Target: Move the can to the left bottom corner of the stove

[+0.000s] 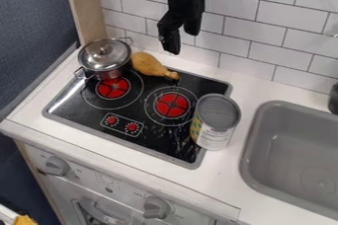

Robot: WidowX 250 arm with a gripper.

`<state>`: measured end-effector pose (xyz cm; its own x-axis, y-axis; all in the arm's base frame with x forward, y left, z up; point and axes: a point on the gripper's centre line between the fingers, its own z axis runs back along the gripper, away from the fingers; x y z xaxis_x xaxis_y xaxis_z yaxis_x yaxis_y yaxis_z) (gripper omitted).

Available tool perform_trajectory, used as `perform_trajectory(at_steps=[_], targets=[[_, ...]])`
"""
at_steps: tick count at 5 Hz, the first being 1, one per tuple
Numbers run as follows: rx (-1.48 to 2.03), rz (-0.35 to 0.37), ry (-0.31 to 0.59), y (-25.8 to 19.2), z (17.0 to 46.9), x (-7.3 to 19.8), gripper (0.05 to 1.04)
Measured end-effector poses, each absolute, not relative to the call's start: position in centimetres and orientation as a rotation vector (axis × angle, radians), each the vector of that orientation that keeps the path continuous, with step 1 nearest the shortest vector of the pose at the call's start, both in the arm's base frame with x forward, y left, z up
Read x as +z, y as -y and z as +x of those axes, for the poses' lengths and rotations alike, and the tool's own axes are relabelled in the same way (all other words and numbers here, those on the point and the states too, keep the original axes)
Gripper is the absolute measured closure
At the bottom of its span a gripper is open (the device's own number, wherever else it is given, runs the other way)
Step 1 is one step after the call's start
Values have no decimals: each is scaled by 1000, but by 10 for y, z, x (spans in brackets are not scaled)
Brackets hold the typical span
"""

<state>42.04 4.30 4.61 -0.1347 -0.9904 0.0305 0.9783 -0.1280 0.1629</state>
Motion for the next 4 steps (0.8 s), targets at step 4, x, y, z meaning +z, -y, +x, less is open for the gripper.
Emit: perform_trajectory(at_steps=[4], targets=[[-1701, 71, 93, 7, 400, 48, 83]])
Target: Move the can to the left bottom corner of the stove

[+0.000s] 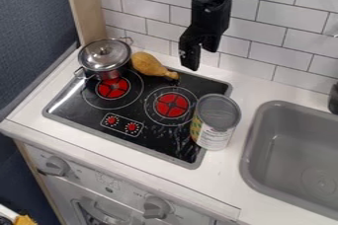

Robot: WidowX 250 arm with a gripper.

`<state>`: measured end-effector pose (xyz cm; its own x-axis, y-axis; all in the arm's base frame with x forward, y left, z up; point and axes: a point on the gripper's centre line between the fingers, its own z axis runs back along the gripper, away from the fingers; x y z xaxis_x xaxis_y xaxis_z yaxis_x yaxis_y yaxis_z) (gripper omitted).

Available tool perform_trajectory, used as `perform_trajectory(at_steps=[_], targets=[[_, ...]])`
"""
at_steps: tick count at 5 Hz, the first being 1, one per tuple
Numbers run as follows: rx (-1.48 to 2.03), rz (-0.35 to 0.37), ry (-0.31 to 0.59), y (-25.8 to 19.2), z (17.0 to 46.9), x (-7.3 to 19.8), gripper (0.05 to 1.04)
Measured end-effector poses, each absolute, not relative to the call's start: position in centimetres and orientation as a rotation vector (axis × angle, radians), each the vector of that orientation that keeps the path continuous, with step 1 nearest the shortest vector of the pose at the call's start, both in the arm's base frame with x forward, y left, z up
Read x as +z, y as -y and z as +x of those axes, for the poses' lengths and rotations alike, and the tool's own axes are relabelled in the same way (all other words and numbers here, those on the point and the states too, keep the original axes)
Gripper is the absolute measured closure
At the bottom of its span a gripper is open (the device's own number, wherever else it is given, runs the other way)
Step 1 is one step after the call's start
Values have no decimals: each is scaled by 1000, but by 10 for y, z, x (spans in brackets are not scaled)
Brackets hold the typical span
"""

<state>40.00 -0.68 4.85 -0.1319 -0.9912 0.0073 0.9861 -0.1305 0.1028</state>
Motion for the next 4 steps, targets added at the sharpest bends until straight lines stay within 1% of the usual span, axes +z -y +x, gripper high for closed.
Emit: perform_trajectory(at_steps=[1, 2, 3, 4], targets=[[-1737, 57, 89, 35, 396, 51, 83], [-1768, 61, 106, 68, 394, 50, 83], [-1775, 48, 120, 97, 381, 35, 83], [-1785, 55, 131, 122, 370, 26, 83]])
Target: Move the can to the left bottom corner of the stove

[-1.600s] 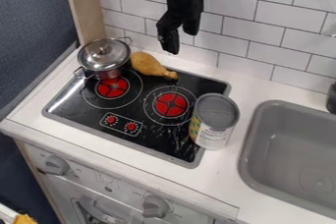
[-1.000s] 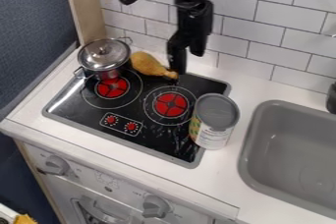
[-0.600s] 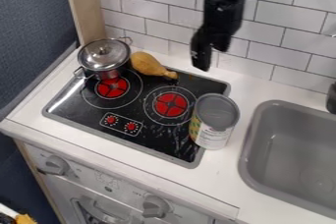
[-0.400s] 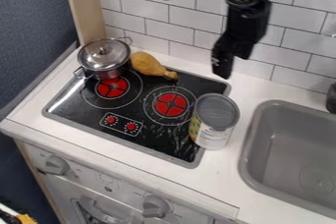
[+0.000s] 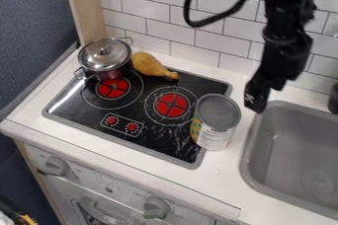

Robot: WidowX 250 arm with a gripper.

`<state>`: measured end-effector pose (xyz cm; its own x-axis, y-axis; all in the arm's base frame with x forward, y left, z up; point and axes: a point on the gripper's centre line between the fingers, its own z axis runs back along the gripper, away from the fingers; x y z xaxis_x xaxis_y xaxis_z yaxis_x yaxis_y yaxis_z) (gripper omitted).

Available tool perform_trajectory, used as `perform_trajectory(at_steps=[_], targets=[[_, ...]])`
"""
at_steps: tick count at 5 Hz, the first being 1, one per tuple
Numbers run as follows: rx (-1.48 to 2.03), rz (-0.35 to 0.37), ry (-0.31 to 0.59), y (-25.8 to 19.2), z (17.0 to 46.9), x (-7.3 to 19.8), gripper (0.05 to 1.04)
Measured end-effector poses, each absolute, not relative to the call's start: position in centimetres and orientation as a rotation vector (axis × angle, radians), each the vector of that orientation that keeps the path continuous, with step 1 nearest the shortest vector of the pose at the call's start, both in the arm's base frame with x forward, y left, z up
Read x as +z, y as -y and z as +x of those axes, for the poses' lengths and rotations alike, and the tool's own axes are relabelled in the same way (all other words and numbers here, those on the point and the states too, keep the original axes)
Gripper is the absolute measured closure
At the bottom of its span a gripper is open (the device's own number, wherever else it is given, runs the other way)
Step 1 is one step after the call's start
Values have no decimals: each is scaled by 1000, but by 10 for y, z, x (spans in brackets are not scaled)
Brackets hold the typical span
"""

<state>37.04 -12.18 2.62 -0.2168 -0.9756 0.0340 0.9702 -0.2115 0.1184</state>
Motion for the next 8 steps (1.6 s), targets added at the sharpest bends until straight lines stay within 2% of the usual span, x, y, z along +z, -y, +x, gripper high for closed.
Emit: perform_trajectory(at_steps=[2, 3, 6, 8], targets=[[-1752, 11, 227, 149, 358, 5, 83], [-1752, -15, 189, 149, 352, -12, 83], [-1628, 4, 103, 112, 340, -30, 83], [-1574, 37, 77, 87, 342, -29, 83]])
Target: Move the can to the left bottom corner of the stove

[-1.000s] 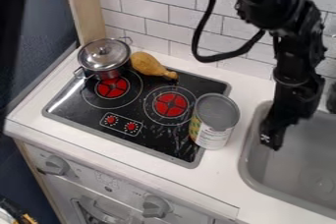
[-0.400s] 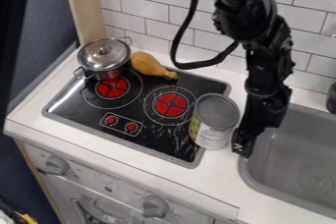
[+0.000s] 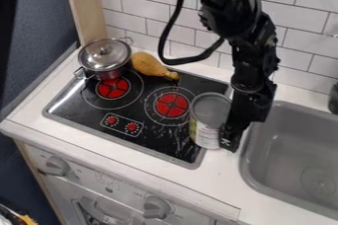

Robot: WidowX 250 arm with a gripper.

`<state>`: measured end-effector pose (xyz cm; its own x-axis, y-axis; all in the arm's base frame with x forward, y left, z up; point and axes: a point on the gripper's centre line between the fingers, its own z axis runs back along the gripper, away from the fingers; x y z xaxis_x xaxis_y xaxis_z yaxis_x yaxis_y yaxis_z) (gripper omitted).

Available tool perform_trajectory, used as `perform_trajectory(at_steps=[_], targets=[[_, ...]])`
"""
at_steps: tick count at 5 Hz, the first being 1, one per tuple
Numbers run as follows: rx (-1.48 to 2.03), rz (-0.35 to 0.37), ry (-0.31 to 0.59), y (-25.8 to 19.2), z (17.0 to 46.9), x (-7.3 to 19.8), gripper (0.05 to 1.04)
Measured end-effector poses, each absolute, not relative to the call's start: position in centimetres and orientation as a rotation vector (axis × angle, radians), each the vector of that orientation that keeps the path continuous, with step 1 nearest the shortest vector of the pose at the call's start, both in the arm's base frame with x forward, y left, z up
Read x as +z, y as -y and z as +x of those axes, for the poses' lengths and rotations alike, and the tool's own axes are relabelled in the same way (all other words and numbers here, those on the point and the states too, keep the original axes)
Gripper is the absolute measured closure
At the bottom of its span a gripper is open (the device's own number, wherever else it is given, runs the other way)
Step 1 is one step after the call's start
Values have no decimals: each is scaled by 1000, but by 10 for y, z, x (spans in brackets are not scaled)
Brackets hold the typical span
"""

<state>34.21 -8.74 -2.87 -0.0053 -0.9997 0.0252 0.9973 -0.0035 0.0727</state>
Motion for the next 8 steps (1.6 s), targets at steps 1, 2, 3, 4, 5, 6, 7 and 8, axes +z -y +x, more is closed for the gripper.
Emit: perform_trajectory(at_steps=[1, 2, 3, 4, 5, 6, 7, 8], targets=[[-1543, 79, 77, 75, 343, -17, 83], [-1525, 92, 52, 65, 343, -15, 83], [-1488, 97, 43, 49, 343, -17, 83], [-1457, 99, 34, 34, 344, -17, 83], [-1438, 106, -8, 17, 342, -17, 83], [-1390, 125, -32, -10, 343, -16, 83], [-1360, 129, -43, -26, 341, -16, 83], [-1304, 129, -61, -50, 333, -21, 83]])
